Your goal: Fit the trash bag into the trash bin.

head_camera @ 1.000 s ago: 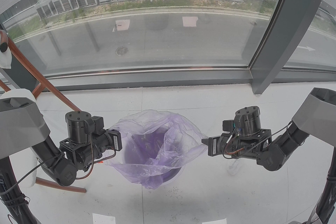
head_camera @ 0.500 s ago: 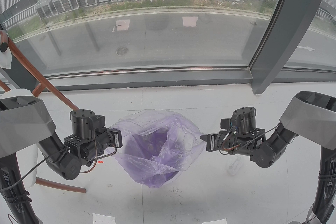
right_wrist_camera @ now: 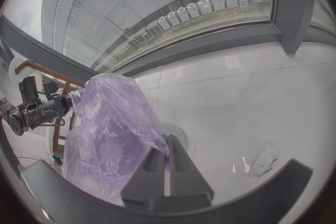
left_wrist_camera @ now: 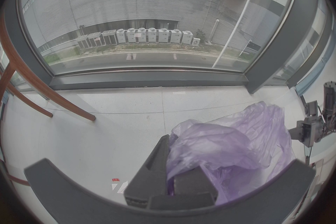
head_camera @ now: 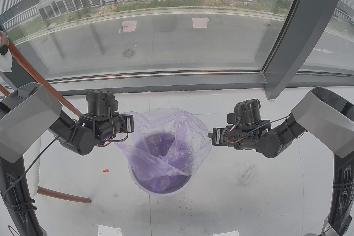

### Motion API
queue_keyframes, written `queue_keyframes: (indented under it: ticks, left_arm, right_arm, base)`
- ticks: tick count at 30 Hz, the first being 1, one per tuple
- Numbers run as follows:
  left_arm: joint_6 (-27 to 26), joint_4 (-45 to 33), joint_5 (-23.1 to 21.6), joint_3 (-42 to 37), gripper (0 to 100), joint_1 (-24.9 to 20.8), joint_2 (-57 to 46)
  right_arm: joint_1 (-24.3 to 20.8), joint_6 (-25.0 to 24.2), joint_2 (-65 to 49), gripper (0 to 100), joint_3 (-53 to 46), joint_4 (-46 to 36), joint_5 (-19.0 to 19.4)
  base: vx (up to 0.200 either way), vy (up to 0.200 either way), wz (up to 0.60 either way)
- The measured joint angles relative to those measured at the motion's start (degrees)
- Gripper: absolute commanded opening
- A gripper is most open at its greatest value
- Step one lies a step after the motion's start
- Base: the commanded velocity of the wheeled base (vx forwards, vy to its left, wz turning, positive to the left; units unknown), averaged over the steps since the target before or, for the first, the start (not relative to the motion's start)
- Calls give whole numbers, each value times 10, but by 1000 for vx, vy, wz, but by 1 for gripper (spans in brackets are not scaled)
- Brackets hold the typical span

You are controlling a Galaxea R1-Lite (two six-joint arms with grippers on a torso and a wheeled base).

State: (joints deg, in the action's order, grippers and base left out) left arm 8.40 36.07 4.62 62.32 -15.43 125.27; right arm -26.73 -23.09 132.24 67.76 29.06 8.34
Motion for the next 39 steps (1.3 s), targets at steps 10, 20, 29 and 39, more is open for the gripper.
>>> queue_keyframes:
  ticks: [10, 20, 29, 39]
  left_arm:
    - [8, -26, 1, 48, 0, 23, 48]
    - [17, -20, 1, 39, 0, 36, 81]
    - [48, -22, 0, 17, 0, 36, 97]
    - [84, -23, 2, 33, 0, 33, 116]
  right_arm:
    - [26, 4, 27, 0, 71, -49, -5]
    - [27, 16, 66, 0, 67, -45, -39]
    - [15, 25, 90, 0, 65, -45, -39]
    - [4, 23, 114, 0, 113, -48, -39]
  base:
    - [0, 0, 0]
    - [0, 0, 0]
    - [0, 0, 0]
    - [0, 0, 0]
